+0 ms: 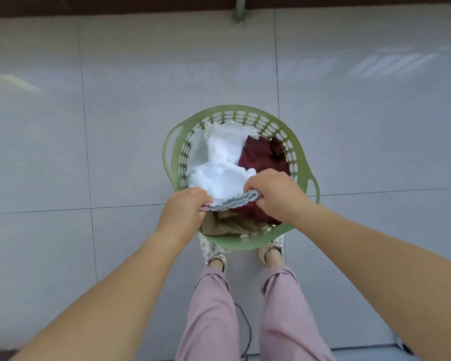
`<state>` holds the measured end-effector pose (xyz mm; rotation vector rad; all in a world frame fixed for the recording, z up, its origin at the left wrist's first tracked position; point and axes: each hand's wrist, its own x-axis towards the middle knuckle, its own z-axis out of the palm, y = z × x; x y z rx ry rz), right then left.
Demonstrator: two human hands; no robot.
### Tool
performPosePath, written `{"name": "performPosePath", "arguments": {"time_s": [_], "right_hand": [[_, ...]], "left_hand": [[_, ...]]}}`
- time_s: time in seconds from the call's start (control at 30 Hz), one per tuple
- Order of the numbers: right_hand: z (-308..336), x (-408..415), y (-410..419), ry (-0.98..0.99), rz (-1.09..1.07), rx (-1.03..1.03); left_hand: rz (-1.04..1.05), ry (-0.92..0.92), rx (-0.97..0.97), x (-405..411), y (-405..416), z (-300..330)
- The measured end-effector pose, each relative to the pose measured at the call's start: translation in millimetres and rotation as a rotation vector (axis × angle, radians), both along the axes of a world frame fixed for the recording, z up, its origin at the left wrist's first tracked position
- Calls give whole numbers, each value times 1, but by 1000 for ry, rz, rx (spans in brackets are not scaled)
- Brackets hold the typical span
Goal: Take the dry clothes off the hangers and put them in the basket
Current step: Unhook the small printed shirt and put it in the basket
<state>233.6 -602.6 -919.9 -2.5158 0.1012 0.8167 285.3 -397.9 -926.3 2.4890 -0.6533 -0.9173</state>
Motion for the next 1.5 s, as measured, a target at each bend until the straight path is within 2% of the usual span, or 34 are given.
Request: {"name": "performPosePath", "arguments": {"time_s": [0.1,0.23,0.33,0.4,0.47,0.53,0.67,0.83,1.13,1.27,1.4,1.5], "right_hand": [[-49,-22,17,95,256,-59],[-91,-40,31,165,484,-84],[-107,-42,31,278,601,-160],[-107,-36,34,263,566,-188],[-113,-29,39,-30,510,-222],[-116,-22,44,-164,478,-283],[-135,-20,44,164,492,-247],[-175,-21,48,371,580,-256],[-230,-8,52,530,593,-188],[-226,-2,52,526,605,-173],[-192,1,47,343,510,-170],[-147,4,32,229,361,-191]], "left_hand": [[-254,72,171,-23,3,-53],[-508,111,357,-42,0,-99],[-477,224,472,-45,-9,-111],[-367,133,405,-44,-15,-112],[-243,-70,285,-42,-20,-116],[-189,-123,264,-39,-23,-123],[-317,70,502,-36,-26,-145],[-459,142,656,-32,-27,-178],[-553,187,789,-23,-35,-227],[-533,219,769,-18,-41,-225],[-465,139,642,-12,-44,-195],[-357,59,508,0,-49,-150]]}}
